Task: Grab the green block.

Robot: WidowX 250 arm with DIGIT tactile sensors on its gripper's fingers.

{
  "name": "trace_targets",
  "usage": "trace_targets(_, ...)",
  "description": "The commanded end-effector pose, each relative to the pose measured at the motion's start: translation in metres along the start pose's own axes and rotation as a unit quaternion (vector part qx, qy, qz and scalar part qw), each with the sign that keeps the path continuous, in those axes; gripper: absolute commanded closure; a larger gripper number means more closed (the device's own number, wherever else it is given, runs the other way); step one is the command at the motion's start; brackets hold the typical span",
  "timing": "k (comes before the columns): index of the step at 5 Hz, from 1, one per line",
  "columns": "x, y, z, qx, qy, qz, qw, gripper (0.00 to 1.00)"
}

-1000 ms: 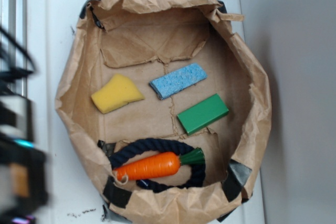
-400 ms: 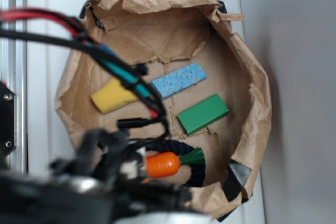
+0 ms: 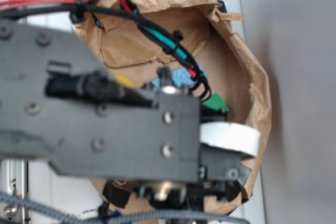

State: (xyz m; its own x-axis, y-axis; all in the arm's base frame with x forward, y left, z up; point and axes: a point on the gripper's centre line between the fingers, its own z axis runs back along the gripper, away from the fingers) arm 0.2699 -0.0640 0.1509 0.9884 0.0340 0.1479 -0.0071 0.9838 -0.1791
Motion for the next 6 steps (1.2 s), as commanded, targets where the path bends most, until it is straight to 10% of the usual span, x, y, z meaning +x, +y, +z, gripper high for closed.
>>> trace_targets(1,0.008,0.003,0.016,-0.004,-0.031,0.004,1.000,0.00)
trace_targets(3,0.008,0.003,0.016,-0.004,-0.031,0.004,1.000,0.00)
trace_targets(6,0.026,0.064,0.004,-0.037,-0.010,0.014,0.999,0.00)
